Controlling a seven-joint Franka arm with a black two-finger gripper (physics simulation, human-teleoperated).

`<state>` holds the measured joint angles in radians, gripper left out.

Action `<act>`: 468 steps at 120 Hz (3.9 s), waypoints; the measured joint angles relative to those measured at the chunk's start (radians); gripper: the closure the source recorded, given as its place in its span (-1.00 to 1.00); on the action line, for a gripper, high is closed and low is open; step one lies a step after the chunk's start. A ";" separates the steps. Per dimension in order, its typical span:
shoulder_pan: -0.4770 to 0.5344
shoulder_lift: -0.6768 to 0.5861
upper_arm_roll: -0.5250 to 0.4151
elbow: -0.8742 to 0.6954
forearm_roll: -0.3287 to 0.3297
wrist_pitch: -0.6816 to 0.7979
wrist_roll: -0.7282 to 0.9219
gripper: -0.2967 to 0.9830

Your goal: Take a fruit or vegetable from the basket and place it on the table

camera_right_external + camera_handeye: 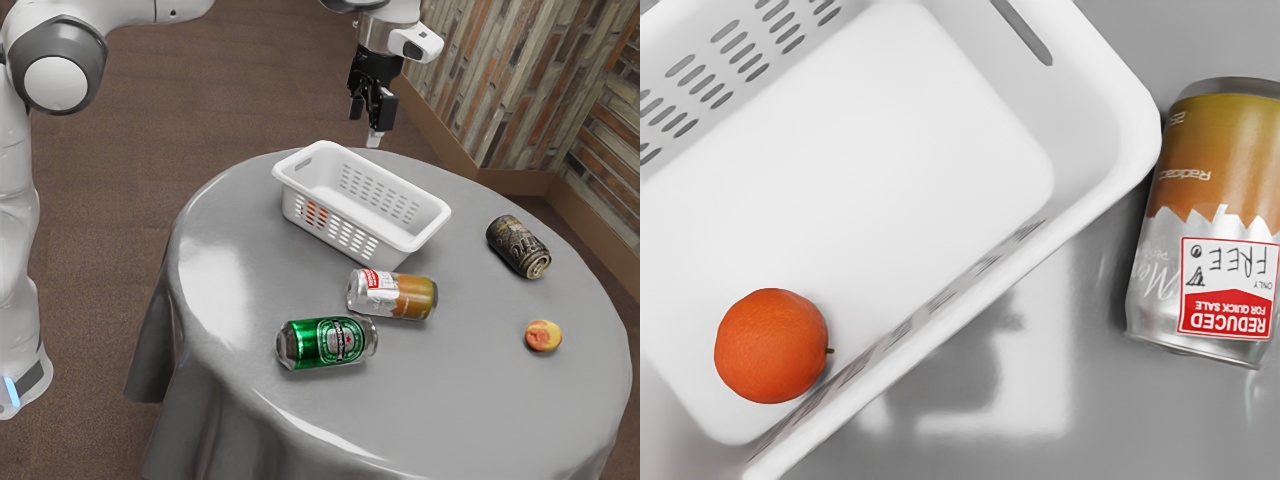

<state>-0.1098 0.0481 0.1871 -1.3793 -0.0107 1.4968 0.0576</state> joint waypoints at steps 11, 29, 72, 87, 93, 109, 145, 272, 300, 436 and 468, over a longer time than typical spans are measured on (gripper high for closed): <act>-0.001 0.000 0.002 0.001 -0.008 0.000 0.000 -0.54; -0.013 0.009 0.037 0.029 -0.043 -0.002 -0.002 -0.54; -0.001 0.037 0.138 0.098 -0.074 0.000 -0.248 -0.54; 0.004 0.063 0.214 0.088 -0.098 -0.001 -0.372 -0.54; 0.012 0.074 0.235 0.081 -0.106 -0.001 -0.417 -0.54; 0.010 0.093 0.262 0.053 -0.118 -0.005 -0.516 -0.54; -0.007 0.108 0.256 0.014 -0.121 -0.009 -0.623 -0.54; -0.119 0.080 0.253 -0.267 -0.086 0.207 -0.513 -0.54; -0.114 0.092 0.260 -0.286 -0.098 0.221 -0.497 -0.54; -0.087 0.139 0.304 -0.336 -0.149 0.269 -0.449 -0.54; -0.079 0.159 0.301 -0.336 -0.157 0.270 -0.436 -0.54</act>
<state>-0.1892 0.2069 0.4884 -1.7152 -0.1680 1.7668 -0.3784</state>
